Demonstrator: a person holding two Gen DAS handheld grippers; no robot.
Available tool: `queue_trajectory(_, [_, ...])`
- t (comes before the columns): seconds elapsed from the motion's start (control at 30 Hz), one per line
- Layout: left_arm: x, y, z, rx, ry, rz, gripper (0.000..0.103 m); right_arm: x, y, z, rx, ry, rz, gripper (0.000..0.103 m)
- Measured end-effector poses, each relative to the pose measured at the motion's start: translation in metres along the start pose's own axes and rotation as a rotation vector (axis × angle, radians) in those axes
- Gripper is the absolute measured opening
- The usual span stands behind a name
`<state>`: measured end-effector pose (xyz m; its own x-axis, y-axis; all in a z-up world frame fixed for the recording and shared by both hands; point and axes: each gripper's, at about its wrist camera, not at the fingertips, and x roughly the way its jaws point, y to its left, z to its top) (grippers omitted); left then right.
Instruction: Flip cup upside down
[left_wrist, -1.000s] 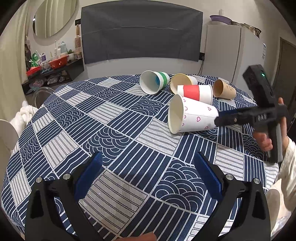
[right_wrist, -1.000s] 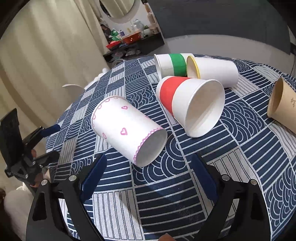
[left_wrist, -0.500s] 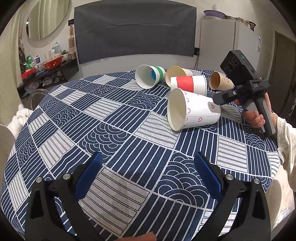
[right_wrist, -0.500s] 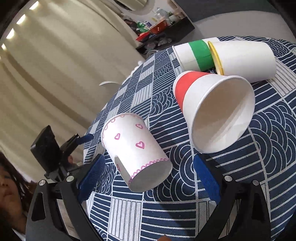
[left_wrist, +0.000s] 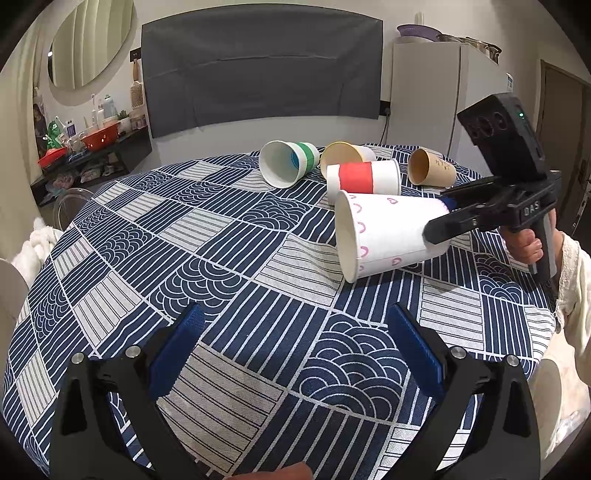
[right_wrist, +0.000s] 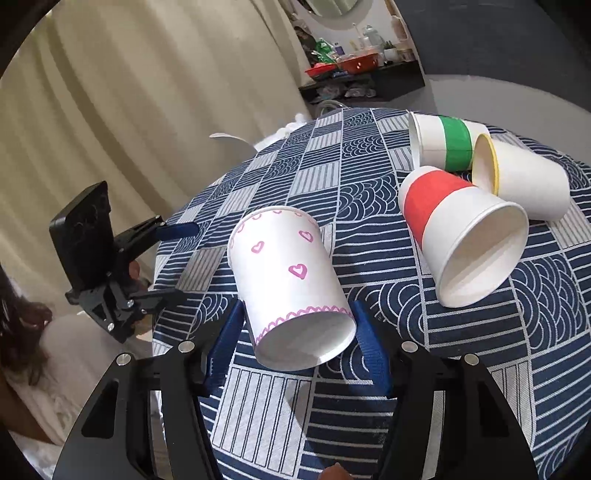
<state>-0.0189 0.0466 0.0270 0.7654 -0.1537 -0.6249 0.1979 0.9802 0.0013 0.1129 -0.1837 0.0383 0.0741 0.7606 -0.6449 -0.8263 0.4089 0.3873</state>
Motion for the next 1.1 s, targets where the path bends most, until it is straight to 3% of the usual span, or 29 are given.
queue_trajectory(0.23, [-0.007, -0.008, 0.001, 0.019, -0.025, -0.006, 0.097, -0.028, 0.027, 0.016, -0.095, 0.044, -0.153, 0.056])
queue_trajectory(0.47, [-0.005, -0.011, -0.001, 0.048, -0.029, 0.011, 0.097, -0.025, 0.038, 0.038, -0.198, 0.236, -0.359, 0.057])
queue_trajectory(0.9, [0.011, 0.013, -0.003, -0.036, 0.025, 0.035, 0.097, 0.021, 0.067, 0.051, -0.446, 0.621, -0.519, 0.056])
queue_trajectory(1.1, [0.012, 0.015, -0.004, -0.054, 0.022, 0.022, 0.097, 0.038, 0.075, 0.058, -0.502, 0.688, -0.553, 0.057])
